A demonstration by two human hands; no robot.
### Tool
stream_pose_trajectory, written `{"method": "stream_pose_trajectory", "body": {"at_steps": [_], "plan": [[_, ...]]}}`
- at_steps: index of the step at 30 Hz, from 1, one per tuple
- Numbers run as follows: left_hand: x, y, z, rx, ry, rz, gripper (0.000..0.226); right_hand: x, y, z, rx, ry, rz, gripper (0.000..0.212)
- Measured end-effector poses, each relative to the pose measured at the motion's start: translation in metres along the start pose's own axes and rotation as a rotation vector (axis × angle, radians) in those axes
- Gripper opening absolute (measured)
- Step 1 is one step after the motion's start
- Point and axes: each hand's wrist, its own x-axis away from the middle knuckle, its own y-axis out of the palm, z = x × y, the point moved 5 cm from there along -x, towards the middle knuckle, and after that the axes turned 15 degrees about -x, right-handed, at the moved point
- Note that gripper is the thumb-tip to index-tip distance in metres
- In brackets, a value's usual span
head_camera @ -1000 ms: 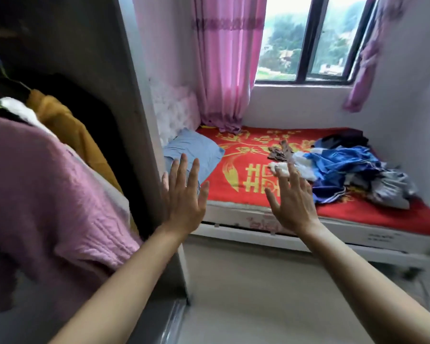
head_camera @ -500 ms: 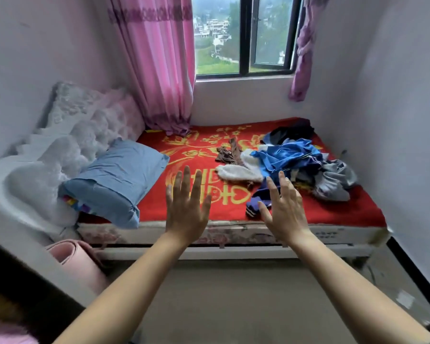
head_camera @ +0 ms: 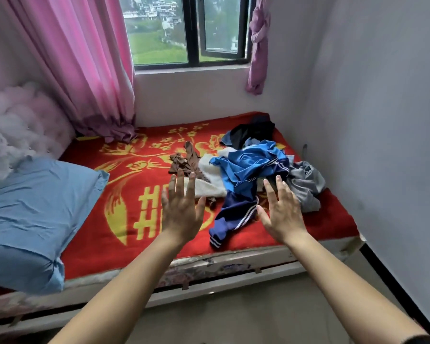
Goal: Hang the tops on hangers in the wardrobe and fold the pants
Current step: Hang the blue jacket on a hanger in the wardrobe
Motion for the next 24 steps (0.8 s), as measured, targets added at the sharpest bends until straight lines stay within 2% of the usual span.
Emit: {"method": "stream_pose_trajectory", "body": {"at_steps": [7,13,19,24], "plan": [[-0.168,0.064,0.039,0.067,0.082,-0.043,0.068,-0.121,-0.014,0.079,0.02,0.152,0.067,0.078],[-0.257,0.153,0.099,0.025,0.168,-0.141,0.07,-0.187,0.013,0.179,0.0,0.289,0.038,0.079],[-0.32,0.271,0.161,-0.035,0.082,-0.313,0.071,-0.28,0.082,0.295,-0.08,0.385,-0.157,0.076],[-0.358,0.355,0.206,-0.043,-0.046,-0.429,0.074,-0.356,0.14,0.367,-0.127,0.382,-0.326,0.074]]}}
